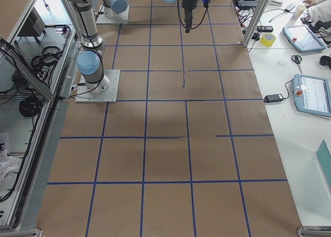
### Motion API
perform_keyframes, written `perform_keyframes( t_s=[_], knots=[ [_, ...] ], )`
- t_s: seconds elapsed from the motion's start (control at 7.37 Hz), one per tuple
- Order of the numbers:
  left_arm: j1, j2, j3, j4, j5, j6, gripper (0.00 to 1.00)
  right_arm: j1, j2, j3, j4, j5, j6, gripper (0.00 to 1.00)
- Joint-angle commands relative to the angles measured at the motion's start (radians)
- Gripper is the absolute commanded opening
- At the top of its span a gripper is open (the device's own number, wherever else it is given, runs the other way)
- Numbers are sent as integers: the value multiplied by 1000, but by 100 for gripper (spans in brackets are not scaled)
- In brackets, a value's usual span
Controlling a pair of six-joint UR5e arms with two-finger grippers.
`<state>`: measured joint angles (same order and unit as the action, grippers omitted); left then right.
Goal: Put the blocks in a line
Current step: 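Carry the orange cube with the left gripper between the purple and pink cubes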
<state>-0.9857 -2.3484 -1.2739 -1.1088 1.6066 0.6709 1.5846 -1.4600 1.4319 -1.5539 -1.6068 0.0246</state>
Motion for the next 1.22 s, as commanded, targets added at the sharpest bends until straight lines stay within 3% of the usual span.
perform_keyframes(
  t_s=[0.0,0.68,1.09],
  knots=[
    [18,0,-9,21,-7,2,0,0,-2,1,0,7,0,100],
    [15,4,-24,21,-74,-42,0,0,0,1,2,-1,-2,100],
    [16,6,-27,38,-59,-31,0,0,0,1,2,-1,-2,100]
  ],
)
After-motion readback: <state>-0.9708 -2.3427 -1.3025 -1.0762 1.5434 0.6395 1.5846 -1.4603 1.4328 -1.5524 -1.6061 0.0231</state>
